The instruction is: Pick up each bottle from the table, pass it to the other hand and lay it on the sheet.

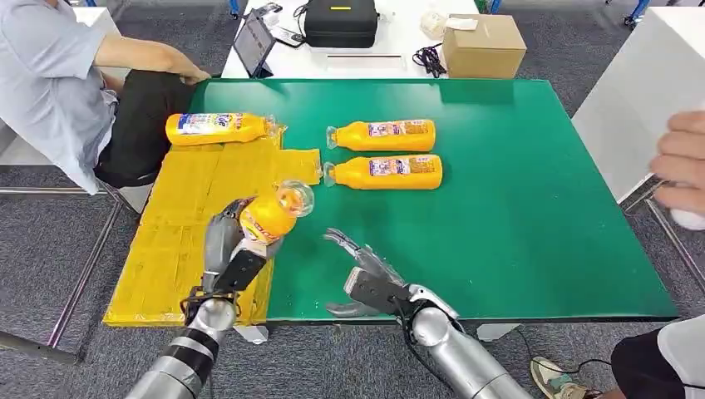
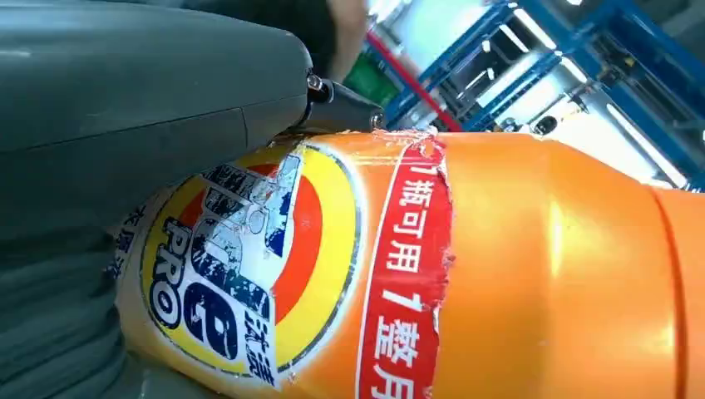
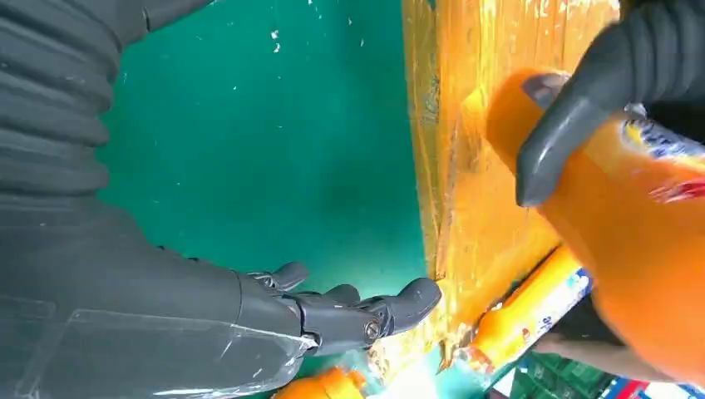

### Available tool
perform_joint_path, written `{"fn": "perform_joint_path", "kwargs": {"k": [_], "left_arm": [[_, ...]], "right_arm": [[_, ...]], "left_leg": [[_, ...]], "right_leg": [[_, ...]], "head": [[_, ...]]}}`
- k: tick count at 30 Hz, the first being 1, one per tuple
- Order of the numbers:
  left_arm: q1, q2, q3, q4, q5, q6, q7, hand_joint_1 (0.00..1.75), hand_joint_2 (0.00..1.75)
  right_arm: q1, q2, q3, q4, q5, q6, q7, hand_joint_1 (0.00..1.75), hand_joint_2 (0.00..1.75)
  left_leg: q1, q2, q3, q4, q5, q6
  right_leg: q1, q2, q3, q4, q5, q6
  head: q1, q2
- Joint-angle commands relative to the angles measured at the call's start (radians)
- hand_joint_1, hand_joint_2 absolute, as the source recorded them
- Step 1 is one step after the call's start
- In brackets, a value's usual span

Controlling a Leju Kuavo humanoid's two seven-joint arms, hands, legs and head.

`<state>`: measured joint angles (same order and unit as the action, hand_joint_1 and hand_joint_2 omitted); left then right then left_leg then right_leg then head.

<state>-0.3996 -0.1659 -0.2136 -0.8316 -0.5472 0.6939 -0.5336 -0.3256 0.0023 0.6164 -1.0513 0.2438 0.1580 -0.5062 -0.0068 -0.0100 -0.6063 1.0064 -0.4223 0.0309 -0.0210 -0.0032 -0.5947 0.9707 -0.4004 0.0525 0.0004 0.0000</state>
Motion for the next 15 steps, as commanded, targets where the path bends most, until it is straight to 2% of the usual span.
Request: {"fn": "perform_joint_path", "kwargs": {"k": [1, 3, 4, 7, 15], "left_arm": [[-0.135, 0.124, -0.022, 0.213, -0.322, 0.004, 0.119, 1.75, 1.75], [-0.152, 0.137, -0.018, 0.281, -0.317, -0.005, 0.105, 1.75, 1.75], [-0.155, 0.164, -0.032, 0.292, -0.429, 0.004, 0.14, 1.75, 1.75], [-0.152, 0.187, -0.031, 0.312, -0.549, 0.004, 0.157, 1.75, 1.75], [-0.155, 0.167, -0.018, 0.394, -0.508, 0.004, 0.066, 1.75, 1.75]], "right_arm": [[-0.045, 0.016, -0.019, 0.062, -0.022, 0.042, -0.023, 0.0, 1.75], [-0.043, 0.012, -0.021, 0.054, -0.03, 0.051, -0.023, 0.0, 1.75], [-0.044, 0.011, -0.022, 0.056, -0.034, 0.054, -0.02, 0.0, 1.75], [-0.046, 0.008, -0.023, 0.065, -0.042, 0.065, -0.028, 0.0, 1.75], [-0.044, 0.009, -0.022, 0.075, -0.035, 0.058, -0.036, 0.0, 1.75]], "left_leg": [[0.002, 0.002, 0.002, 0.0, -0.001, -0.002], [0.002, 0.002, 0.004, 0.0, -0.001, -0.002], [0.001, 0.002, 0.003, 0.0, -0.001, -0.002], [0.002, 0.004, 0.003, 0.0, -0.001, -0.002], [0.001, 0.001, 0.002, 0.0, -0.001, -0.002]], "right_leg": [[0.002, 0.001, 0.002, 0.0, 0.0, -0.002], [0.002, 0.002, 0.003, 0.0, -0.001, -0.003], [0.001, 0.002, 0.003, 0.0, 0.0, -0.002], [0.001, 0.003, 0.002, 0.0, 0.0, -0.002], [0.001, 0.0, 0.002, 0.0, -0.001, -0.002]], "head": [[0.0, 0.0], [0.0, 0.0], [0.0, 0.0], [0.0, 0.0], [0.0, 0.0]]}}
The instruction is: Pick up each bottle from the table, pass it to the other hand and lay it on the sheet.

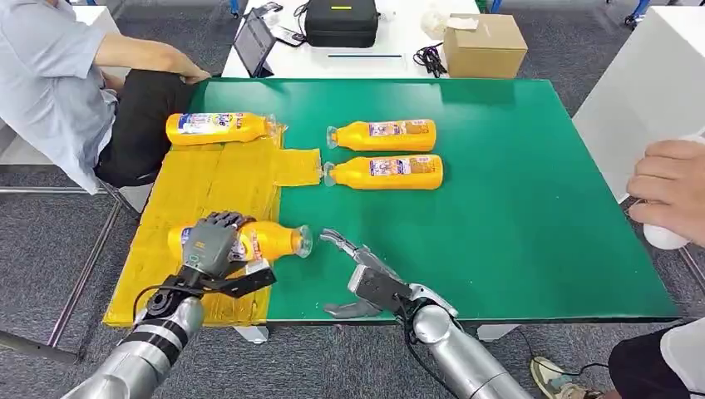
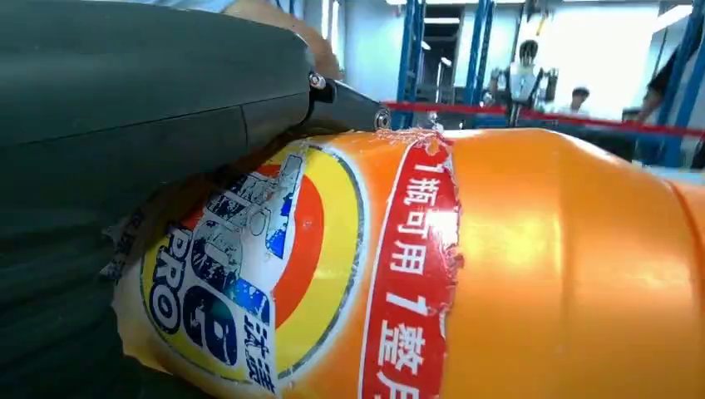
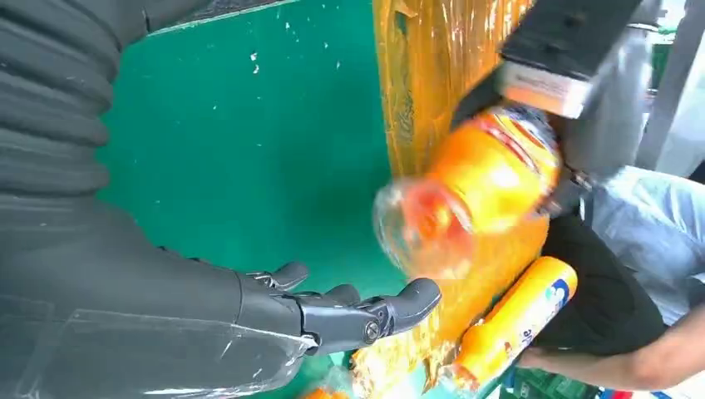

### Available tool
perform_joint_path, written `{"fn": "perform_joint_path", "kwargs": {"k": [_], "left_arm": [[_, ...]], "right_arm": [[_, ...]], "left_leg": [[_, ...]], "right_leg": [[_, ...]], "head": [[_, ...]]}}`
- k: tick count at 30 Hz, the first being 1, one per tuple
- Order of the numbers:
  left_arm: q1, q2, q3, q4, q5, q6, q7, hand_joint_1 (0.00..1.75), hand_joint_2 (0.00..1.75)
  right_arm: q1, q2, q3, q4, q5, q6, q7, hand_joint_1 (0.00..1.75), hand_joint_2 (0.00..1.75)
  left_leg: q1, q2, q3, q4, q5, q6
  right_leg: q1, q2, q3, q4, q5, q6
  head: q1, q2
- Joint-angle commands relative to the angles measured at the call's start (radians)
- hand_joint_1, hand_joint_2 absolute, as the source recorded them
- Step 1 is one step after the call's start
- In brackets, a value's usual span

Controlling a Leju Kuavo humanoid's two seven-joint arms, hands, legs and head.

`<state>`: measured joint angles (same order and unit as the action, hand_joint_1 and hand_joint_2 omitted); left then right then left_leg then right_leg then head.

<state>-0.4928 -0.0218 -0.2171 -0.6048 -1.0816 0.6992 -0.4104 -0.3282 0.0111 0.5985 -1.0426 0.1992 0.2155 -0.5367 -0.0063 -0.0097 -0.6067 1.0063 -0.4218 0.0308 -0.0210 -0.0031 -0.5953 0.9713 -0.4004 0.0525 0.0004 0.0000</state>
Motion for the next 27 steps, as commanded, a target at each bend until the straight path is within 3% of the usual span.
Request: {"fn": "perform_joint_path", "kwargs": {"k": [1, 8, 9, 10, 11, 13, 22, 27], "left_arm": [[-0.06, 0.025, -0.013, 0.161, 0.027, -0.001, -0.055, 1.75, 1.75], [-0.076, 0.046, -0.074, 0.187, -0.049, -0.015, -0.013, 1.69, 1.75], [-0.083, 0.058, -0.097, 0.199, -0.083, -0.019, 0.014, 1.43, 1.75], [-0.087, 0.06, -0.093, 0.206, -0.077, -0.033, 0.018, 0.75, 1.75], [-0.09, 0.061, -0.088, 0.214, -0.068, -0.052, 0.018, 0.31, 1.75], [-0.103, 0.073, -0.117, 0.241, -0.111, -0.09, 0.062, 0.0, 1.75], [-0.128, 0.086, -0.151, 0.295, -0.136, -0.378, 0.154, 0.0, 1.75], [-0.13, 0.086, -0.154, 0.297, -0.134, -0.463, 0.177, 0.0, 1.75]], "right_arm": [[-0.043, 0.002, 0.001, 0.064, 0.018, -0.005, -0.007, 0.0, 1.75], [-0.05, 0.02, 0.006, 0.077, 0.017, -0.001, -0.011, 0.0, 1.75], [-0.057, 0.025, 0.009, 0.09, 0.017, 0.001, -0.012, 0.0, 1.75], [-0.06, 0.027, 0.01, 0.095, 0.018, 0.001, -0.012, 0.0, 1.75], [-0.062, 0.029, 0.011, 0.102, 0.018, 0.002, -0.013, 0.0, 1.75], [-0.066, 0.03, 0.01, 0.113, 0.019, -0.001, -0.014, 0.0, 1.75], [-0.058, 0.013, -0.009, 0.087, 0.026, 0.002, -0.006, 0.0, 1.75], [-0.064, 0.011, -0.016, 0.091, 0.034, 0.007, -0.004, 0.0, 1.75]], "left_leg": [[0.001, 0.001, 0.002, 0.0, -0.001, -0.001], [0.002, 0.002, 0.003, 0.001, -0.002, -0.002], [0.002, 0.002, 0.004, 0.001, -0.002, -0.003], [0.002, 0.002, 0.003, 0.001, -0.001, -0.002], [0.002, 0.003, 0.004, 0.001, -0.002, -0.003], [0.002, 0.003, 0.004, 0.001, -0.002, -0.003], [0.001, 0.002, 0.007, -0.001, 0.0, -0.002], [0.001, 0.006, 0.013, -0.002, 0.0, -0.003]], "right_leg": [[0.001, 0.0, 0.002, 0.0, -0.001, -0.002], [0.002, 0.001, 0.003, 0.0, -0.001, -0.003], [0.003, 0.001, 0.004, 0.0, -0.001, -0.003], [0.002, 0.002, 0.003, 0.0, -0.001, -0.003], [0.002, 0.003, 0.004, 0.0, -0.001, -0.003], [0.002, 0.003, 0.003, 0.0, -0.001, -0.003], [0.001, 0.002, 0.007, 0.0, 0.001, -0.002], [0.001, 0.006, 0.013, -0.001, 0.001, -0.003]], "head": [[0.0, 0.0], [0.0, 0.0], [0.0, 0.0], [0.0, 0.0], [0.0, 0.0], [0.0, 0.0], [0.0, 0.0], [0.0, 0.0]]}}
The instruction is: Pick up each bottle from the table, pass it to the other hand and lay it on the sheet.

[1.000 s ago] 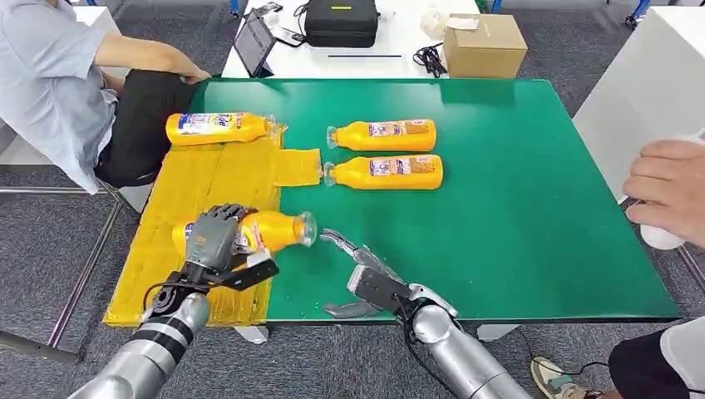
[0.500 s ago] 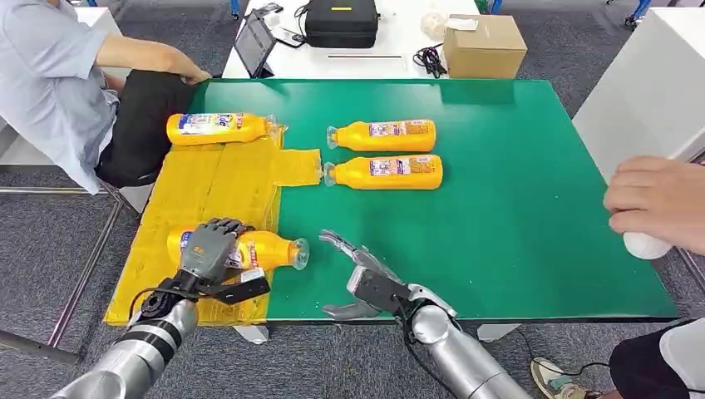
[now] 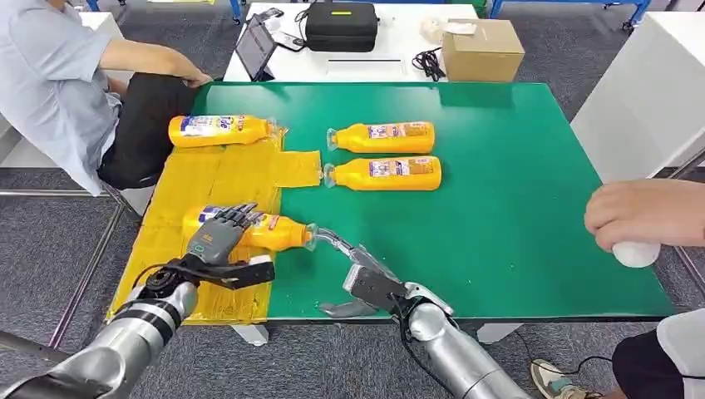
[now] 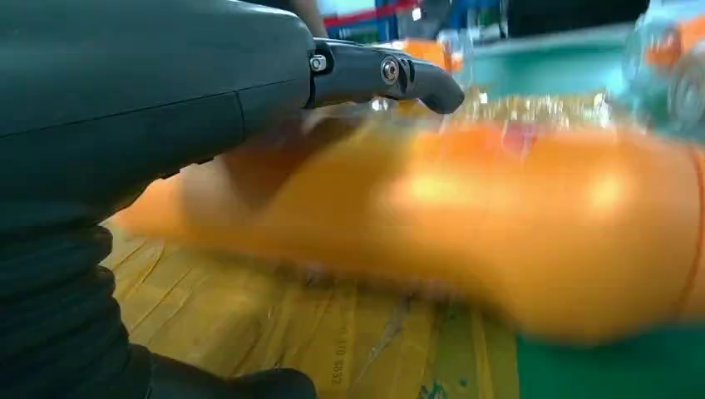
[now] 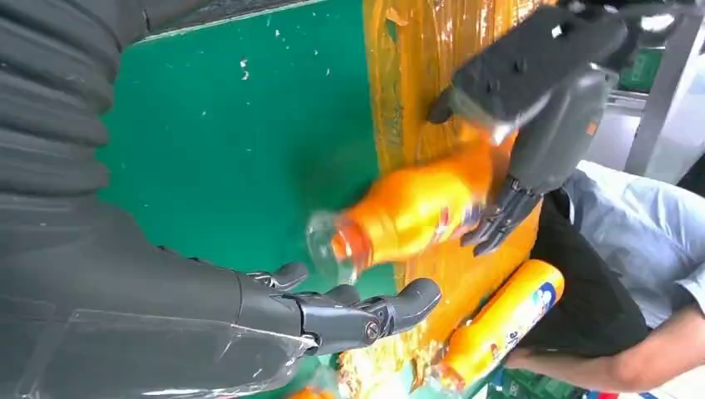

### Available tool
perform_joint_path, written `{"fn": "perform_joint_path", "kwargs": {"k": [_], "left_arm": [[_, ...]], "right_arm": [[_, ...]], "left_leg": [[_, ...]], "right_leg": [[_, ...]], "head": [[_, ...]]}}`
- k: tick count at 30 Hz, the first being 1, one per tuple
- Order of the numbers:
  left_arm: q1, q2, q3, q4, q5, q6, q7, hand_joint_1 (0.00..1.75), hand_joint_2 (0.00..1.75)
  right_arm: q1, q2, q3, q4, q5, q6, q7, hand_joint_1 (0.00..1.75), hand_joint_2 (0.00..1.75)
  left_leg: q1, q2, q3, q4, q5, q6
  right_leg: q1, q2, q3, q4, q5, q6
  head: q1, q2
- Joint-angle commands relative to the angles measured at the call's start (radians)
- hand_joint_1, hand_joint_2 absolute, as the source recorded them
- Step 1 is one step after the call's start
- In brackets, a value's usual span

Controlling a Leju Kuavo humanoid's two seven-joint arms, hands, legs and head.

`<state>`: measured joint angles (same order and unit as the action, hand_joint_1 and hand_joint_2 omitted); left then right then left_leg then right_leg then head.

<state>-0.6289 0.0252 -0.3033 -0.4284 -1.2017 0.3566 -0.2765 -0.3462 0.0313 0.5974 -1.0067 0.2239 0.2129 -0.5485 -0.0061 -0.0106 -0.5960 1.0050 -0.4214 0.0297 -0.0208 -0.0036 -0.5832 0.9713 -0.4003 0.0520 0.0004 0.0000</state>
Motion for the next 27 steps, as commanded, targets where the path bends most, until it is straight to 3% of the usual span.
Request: {"fn": "perform_joint_path", "kwargs": {"k": [1, 10, 17, 27], "left_arm": [[0.006, 0.04, -0.067, 0.119, -0.011, -0.133, 0.038, 0.0, 1.75], [0.023, 0.034, -0.056, 0.117, 0.009, -0.152, 0.036, 0.05, 1.75], [0.031, 0.006, -0.041, 0.078, 0.028, 0.006, 0.025, 0.0, 1.75], [0.03, -0.007, -0.028, 0.035, 0.065, 0.04, -0.017, 0.0, 1.75]], "right_arm": [[-0.046, -0.01, -0.015, 0.055, 0.01, 0.012, 0.008, 0.0, 1.75], [-0.049, -0.007, -0.016, 0.078, 0.024, 0.02, 0.007, 0.0, 1.75], [-0.038, -0.008, -0.026, 0.074, 0.031, 0.008, 0.002, 0.0, 1.75], [-0.015, -0.014, -0.033, 0.052, 0.034, -0.005, 0.006, 0.0, 1.75]], "left_leg": [[0.001, 0.008, 0.003, -0.001, -0.001, -0.003], [0.001, 0.007, 0.009, -0.002, 0.0, -0.003], [0.0, 0.005, 0.009, -0.002, 0.0, -0.002], [0.001, 0.002, 0.008, -0.001, 0.001, -0.003]], "right_leg": [[0.001, 0.007, 0.001, -0.002, 0.002, -0.003], [0.001, 0.005, 0.005, -0.001, 0.003, -0.004], [0.001, 0.003, 0.005, -0.001, 0.002, -0.004], [0.001, 0.002, 0.005, 0.0, 0.002, -0.004]], "head": [[0.0, 0.0], [0.0, 0.0], [0.0, 0.0], [0.0, 0.0]]}}
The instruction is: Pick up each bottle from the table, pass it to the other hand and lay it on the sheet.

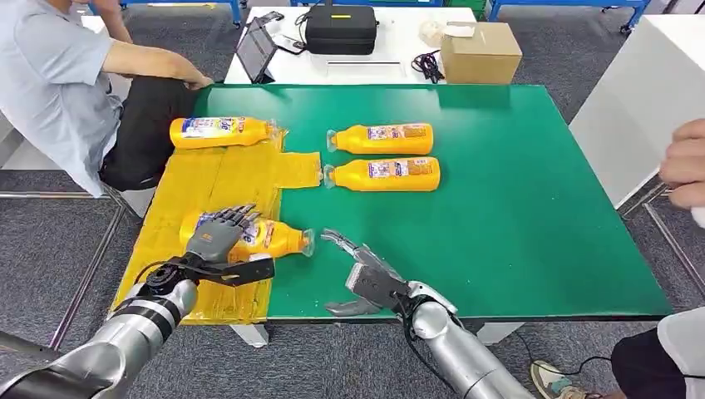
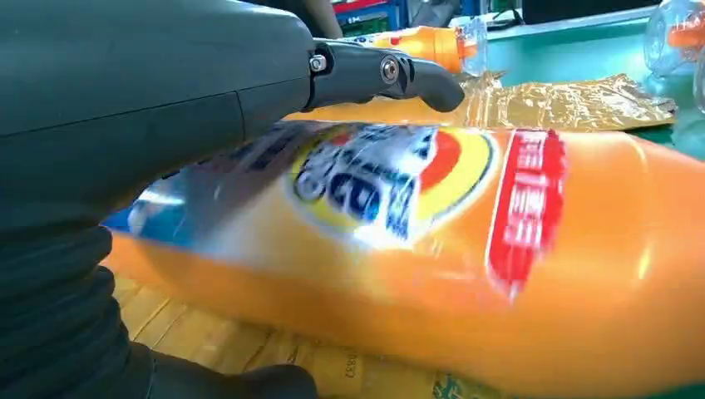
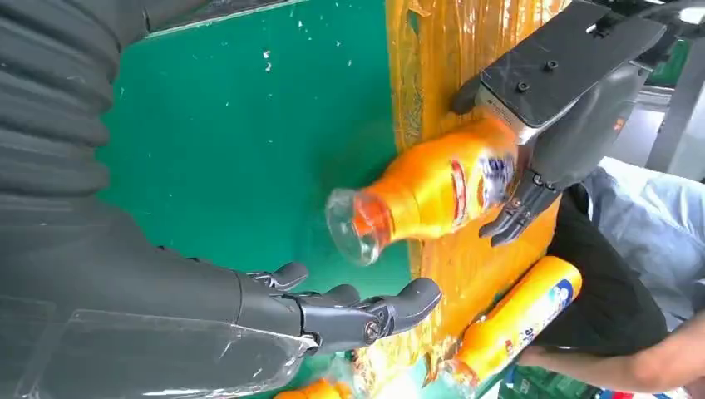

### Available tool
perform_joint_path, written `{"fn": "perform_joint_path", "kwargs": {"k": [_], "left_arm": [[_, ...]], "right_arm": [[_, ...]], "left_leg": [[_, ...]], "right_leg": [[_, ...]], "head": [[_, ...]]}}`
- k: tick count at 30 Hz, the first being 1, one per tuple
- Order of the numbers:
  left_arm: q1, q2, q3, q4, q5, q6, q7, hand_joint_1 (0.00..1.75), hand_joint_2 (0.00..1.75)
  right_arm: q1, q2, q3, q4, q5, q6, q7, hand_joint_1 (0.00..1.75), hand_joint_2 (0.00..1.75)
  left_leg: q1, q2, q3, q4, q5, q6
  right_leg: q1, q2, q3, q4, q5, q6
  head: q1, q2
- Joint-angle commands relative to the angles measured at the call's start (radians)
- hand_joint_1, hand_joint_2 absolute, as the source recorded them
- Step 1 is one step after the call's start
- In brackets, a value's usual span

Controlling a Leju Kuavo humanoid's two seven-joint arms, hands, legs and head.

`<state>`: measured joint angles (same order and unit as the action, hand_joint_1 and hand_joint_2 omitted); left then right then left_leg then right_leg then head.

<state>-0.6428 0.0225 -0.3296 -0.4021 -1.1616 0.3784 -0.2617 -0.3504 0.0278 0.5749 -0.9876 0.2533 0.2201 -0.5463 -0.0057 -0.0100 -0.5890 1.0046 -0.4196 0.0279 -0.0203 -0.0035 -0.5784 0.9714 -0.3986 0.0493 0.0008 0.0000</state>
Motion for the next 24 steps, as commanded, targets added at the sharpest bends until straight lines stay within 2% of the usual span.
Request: {"fn": "perform_joint_path", "kwargs": {"k": [1, 9, 14, 16, 18, 20, 22, 23, 24], "left_arm": [[0.047, -0.009, 0.002, -0.015, 0.041, 0.02, -0.049, 0.0, 1.75], [0.133, -0.035, -0.051, -0.238, 0.192, 0.019, -0.125, 0.0, 1.75], [0.142, -0.035, -0.057, -0.25, 0.196, 0.019, -0.121, 0.0, 1.75], [0.165, -0.028, -0.088, -0.299, 0.239, -0.018, -0.159, 0.0, 1.75], [0.213, -0.012, -0.113, -0.387, 0.292, -0.051, -0.198, 0.0, 1.75], [0.309, -0.021, -0.086, -0.546, 0.469, -0.159, -0.238, 0.0, 1.75], [0.383, -0.032, -0.069, -0.66, 0.569, -0.198, -0.253, 0.0, 1.75], [0.412, -0.035, -0.069, -0.703, 0.594, -0.205, -0.258, 0.0, 1.75], [0.421, -0.034, -0.072, -0.72, 0.597, -0.204, -0.255, 0.0, 1.75]], "right_arm": [[-0.003, -0.014, -0.014, 0.026, 0.006, -0.017, 0.005, 0.0, 1.75], [0.02, -0.017, -0.032, 0.006, 0.019, -0.031, 0.011, 0.0, 1.75], [0.018, -0.015, -0.033, 0.009, 0.019, -0.031, 0.011, 0.0, 1.75], [0.031, -0.01, -0.048, 0.004, 0.001, -0.015, 0.009, 0.0, 1.75], [0.052, -0.007, -0.072, -0.013, -0.039, 0.014, -0.003, 0.0, 1.75], [0.112, 0.005, -0.138, -0.081, -0.138, 0.069, -0.009, 0.0, 1.75], [0.158, 0.009, -0.173, -0.147, -0.175, 0.072, 0.002, 0.0, 1.75], [0.171, 0.01, -0.181, -0.175, -0.168, 0.055, 0.002, 0.0, 0.0], [0.176, 0.008, -0.183, -0.187, -0.167, 0.052, 0.004, 0.0, 0.0]], "left_leg": [[0.001, 0.002, 0.0, -0.001, 0.0, -0.001], [0.001, 0.0, -0.004, 0.001, 0.0, -0.001], [0.001, 0.001, -0.01, 0.002, -0.001, 0.0], [0.001, 0.001, -0.011, 0.002, -0.001, -0.001], [0.0, 0.0, -0.013, 0.001, 0.0, 0.0], [0.0, 0.001, -0.012, 0.001, -0.001, -0.001], [0.0, 0.0, -0.013, 0.001, -0.001, 0.0], [0.001, 0.001, -0.012, 0.002, -0.003, -0.001], [0.001, 0.001, -0.013, 0.002, -0.003, -0.001]], "right_leg": [[0.001, 0.002, -0.001, -0.001, 0.001, -0.002], [0.001, -0.001, -0.003, -0.001, 0.0, -0.001], [0.001, 0.001, -0.01, 0.0, -0.001, -0.002], [0.001, 0.0, -0.01, 0.0, -0.001, -0.002], [0.0, 0.0, -0.013, 0.0, -0.001, -0.001], [0.001, 0.0, -0.012, 0.0, -0.001, -0.002], [0.001, 0.0, -0.012, -0.001, -0.001, -0.001], [0.002, 0.001, -0.011, 0.0, -0.002, -0.002], [0.001, 0.001, -0.013, 0.0, -0.002, -0.002]], "head": [[0.0, 0.0], [0.0, 0.0], [0.0, 0.0], [0.0, 0.0], [0.0, 0.0], [0.0, 0.0], [0.0, 0.0], [0.0, 0.0], [0.0, 0.0]]}}
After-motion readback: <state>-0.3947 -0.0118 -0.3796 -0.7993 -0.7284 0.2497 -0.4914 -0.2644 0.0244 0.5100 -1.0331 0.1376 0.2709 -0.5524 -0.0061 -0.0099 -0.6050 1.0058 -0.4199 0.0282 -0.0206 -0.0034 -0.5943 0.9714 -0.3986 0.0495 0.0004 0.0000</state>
